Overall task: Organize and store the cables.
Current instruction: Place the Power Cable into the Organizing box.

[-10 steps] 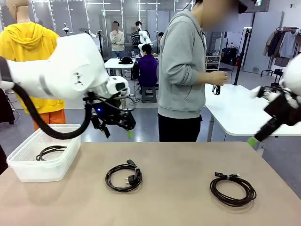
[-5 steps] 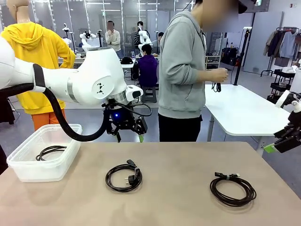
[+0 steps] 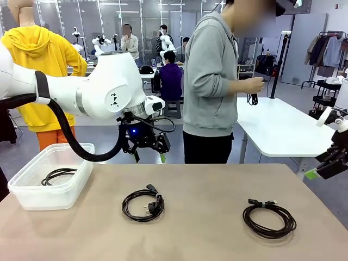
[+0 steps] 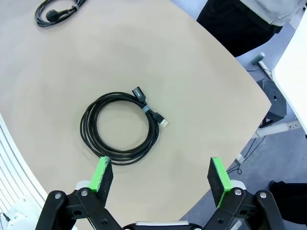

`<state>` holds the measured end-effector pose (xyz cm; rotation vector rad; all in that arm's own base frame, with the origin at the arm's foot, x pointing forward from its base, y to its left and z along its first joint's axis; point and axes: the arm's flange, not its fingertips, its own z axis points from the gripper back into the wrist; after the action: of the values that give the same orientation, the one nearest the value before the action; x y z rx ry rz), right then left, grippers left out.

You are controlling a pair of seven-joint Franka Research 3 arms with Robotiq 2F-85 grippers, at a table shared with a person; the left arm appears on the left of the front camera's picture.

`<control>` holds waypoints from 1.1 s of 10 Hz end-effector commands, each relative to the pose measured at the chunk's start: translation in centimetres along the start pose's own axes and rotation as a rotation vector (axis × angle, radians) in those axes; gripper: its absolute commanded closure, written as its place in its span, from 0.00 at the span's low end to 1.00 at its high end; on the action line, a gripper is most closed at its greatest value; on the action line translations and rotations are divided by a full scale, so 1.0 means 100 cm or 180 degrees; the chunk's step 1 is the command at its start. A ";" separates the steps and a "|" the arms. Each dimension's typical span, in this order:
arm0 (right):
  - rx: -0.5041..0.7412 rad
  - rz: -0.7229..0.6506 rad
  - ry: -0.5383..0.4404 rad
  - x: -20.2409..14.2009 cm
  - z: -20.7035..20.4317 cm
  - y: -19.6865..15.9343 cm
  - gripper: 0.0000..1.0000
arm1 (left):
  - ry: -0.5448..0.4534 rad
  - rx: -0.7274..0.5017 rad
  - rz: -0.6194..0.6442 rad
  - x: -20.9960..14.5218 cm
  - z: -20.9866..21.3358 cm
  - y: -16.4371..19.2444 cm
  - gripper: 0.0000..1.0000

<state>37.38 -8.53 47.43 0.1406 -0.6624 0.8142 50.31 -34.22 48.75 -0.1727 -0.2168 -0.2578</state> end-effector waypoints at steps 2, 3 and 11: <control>0.0003 -0.0064 0.0062 0.002 0.000 0.002 0.00 | 0.0057 0.0015 0.0218 0.007 -0.020 -0.020 0.00; 0.0003 -0.0064 0.0062 0.002 0.000 0.002 0.00 | 0.0140 0.0058 0.0350 0.013 -0.032 -0.021 0.00; 0.0003 -0.0064 0.0062 0.002 0.000 0.002 0.00 | 0.0750 0.0409 0.1142 0.046 -0.154 -0.023 0.00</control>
<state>37.38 -8.53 47.45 0.1401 -0.6617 0.8146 56.22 -40.17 34.48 -0.0504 0.0018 0.0640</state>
